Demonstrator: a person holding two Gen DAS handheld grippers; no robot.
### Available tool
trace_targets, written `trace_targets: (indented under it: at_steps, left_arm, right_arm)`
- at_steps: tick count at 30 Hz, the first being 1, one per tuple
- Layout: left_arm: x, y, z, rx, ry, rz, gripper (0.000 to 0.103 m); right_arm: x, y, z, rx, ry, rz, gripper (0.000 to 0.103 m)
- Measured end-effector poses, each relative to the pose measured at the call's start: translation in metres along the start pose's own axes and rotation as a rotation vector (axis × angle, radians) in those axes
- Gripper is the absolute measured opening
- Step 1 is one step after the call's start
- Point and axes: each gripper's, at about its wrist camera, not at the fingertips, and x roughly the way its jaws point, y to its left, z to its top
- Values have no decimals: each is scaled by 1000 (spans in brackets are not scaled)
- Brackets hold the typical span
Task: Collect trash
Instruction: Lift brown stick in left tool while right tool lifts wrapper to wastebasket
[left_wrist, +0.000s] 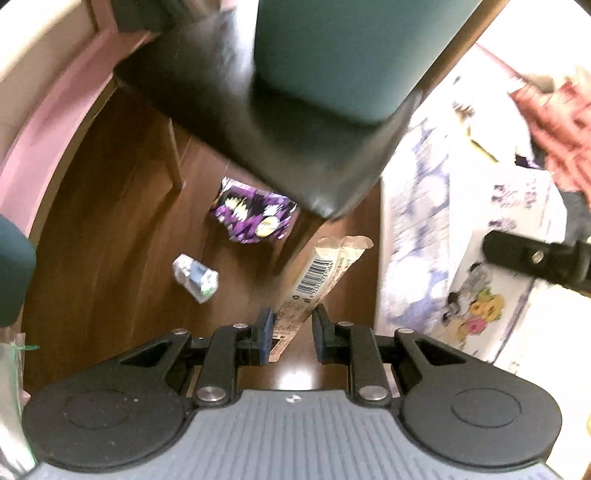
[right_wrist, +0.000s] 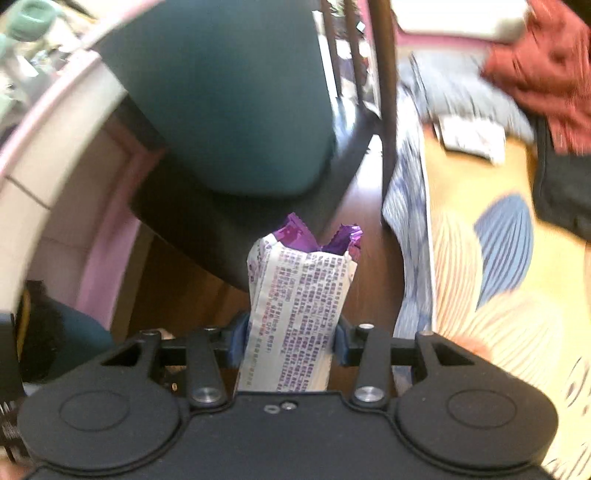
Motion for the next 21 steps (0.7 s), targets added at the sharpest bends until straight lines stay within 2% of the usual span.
trace_targets:
  at_steps: [8,13,17,21]
  left_arm:
    - [-96,-29,53,15,-83,-47,21]
    - [-144,-44,91,31,-161,-78,21]
    - [-181,-57,122,60,-254,-87,21]
    - [-216,-67,163,61,-334,-104,21]
  right_arm:
    - [-62,23,56,-144,-83,10,44]
    - [-97,30,111,-206,-173,10,44]
    - [-122,39,157,-260,-246,8,44]
    - [-134,48,203,-285,-322,12,44]
